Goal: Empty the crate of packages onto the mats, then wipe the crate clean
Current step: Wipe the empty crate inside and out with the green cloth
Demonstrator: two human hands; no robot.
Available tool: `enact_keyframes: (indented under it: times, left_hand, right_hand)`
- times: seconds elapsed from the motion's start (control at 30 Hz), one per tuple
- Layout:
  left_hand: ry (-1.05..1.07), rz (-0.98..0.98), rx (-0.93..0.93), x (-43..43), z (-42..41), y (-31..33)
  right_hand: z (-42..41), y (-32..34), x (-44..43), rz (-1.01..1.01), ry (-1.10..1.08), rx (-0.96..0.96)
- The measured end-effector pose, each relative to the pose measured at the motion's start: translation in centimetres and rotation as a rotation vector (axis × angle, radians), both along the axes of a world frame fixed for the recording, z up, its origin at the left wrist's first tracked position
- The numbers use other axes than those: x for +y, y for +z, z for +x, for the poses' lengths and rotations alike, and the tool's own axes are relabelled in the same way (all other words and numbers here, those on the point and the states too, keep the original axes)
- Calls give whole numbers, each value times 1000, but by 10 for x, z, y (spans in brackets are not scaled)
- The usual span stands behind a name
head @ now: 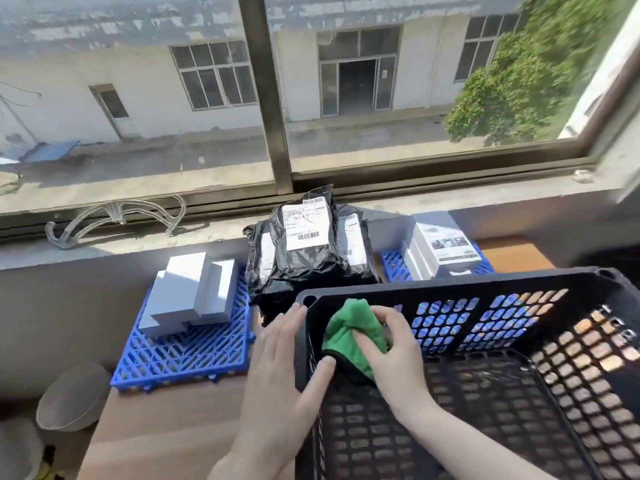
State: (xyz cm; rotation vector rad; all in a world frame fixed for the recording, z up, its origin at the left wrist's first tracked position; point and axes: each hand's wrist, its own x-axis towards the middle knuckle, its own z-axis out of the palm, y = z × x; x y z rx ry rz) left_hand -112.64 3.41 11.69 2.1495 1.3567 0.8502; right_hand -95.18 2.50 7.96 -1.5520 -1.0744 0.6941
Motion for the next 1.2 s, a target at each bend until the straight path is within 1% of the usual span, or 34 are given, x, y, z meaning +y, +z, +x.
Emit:
enact_keyframes:
  times: [0.07,0.13,0.23,0.33,0.4,0.47,0.53,0.63,0.7,0.8,0.87,0.93,1.0,1.07,1.13,1.2]
  left_hand:
    - [-68,-14,-28,26,3,2]
    - [-159,-4,-19,46,3,-1]
    - [-301,6,59,67,2,-12]
    - [-377,7,83,72,3,-21]
    - [-383,5,85,71,3,-24]
    - [-385,12,89,70,3,-26]
    - [-387,4,83,71,2,-27]
    - [-385,-8,63,72,3,-26]
    - [-375,-27,34,71,4,-26]
    - [-372,-53,25,72,4,-25]
    - [-367,-37,57,72,4,-24]
    - [-357,-9,117,72,3,-20]
    - [-364,27,187,73,2,-16]
    - [-381,62,211,77,2,-11]
    - [-375,65,178,82,4,-5]
    - [-377,79,136,87,10,-1]
  right_hand:
    - [-14,-2,10,75,-29,-90]
    - [-30,-7,20,97,-48,-128]
    - [-52,-24,31,65,-89,-128]
    - [-62,-50,35,-13,-134,-88]
    - [-63,-70,33,-131,-138,-54]
    - [-61,-94,34,-320,-112,-59]
    - [-61,-118,37,-453,-113,-59]
    - [-62,-137,48,-579,-217,10]
    - [-62,-139,54,-613,-277,44]
    - [-60,-116,51,-534,-279,117]
    - [-59,-86,44,-409,-255,161]
    - [-60,-50,38,-236,-233,163]
    - [-60,-22,34,-80,-208,79]
    - [-59,-7,35,38,-218,-46]
    - [-58,-3,38,115,-281,-169]
    - [-53,-5,42,139,-365,-231]
